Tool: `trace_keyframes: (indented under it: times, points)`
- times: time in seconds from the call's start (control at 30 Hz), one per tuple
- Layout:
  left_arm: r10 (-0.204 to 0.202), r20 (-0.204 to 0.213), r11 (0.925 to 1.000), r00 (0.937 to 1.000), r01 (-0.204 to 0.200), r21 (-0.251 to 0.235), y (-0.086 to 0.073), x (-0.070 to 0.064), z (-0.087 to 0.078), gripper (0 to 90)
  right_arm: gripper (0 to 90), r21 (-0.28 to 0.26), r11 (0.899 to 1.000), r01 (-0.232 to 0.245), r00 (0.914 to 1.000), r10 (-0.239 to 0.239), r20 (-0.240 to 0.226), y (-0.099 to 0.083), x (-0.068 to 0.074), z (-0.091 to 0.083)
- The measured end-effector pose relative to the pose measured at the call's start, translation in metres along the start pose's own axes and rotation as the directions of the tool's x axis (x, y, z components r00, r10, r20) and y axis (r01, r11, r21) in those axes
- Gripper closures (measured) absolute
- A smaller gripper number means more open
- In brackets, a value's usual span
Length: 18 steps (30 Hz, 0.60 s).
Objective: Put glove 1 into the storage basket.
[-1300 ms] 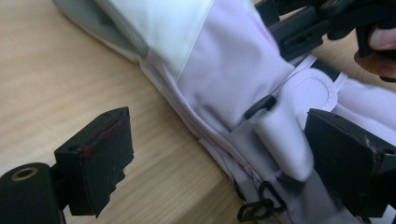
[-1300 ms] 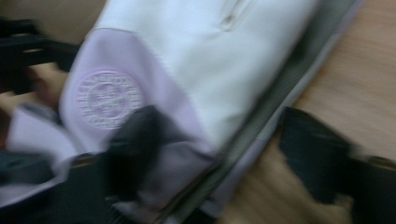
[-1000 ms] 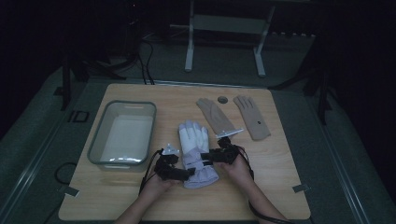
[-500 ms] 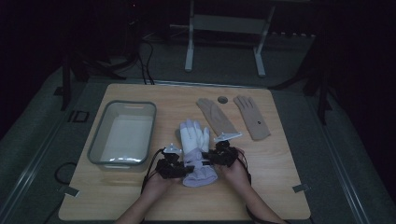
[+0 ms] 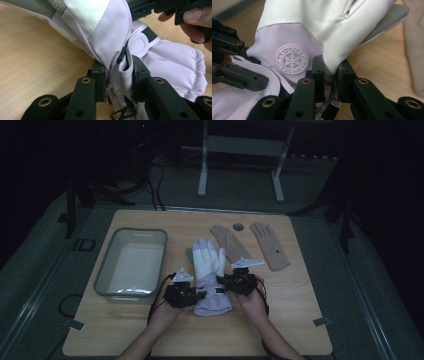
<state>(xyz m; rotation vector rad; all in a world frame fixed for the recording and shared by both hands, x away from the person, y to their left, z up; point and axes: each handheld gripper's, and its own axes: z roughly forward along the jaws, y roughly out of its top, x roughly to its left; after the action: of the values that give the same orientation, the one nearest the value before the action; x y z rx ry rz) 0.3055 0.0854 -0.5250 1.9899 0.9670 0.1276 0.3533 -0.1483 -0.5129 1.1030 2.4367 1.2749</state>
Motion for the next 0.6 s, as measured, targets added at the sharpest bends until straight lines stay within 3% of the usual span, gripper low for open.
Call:
trace_keyframes:
  times: [0.6]
  points:
    - [0.042, 0.018, 0.9987, 0.9989, -0.042, -0.028, 0.031, 0.005, -0.042, 71.2, 79.1, -0.083, 0.996, 0.010, 0.9999, -0.010, 0.001, 0.042, 0.022, -0.023]
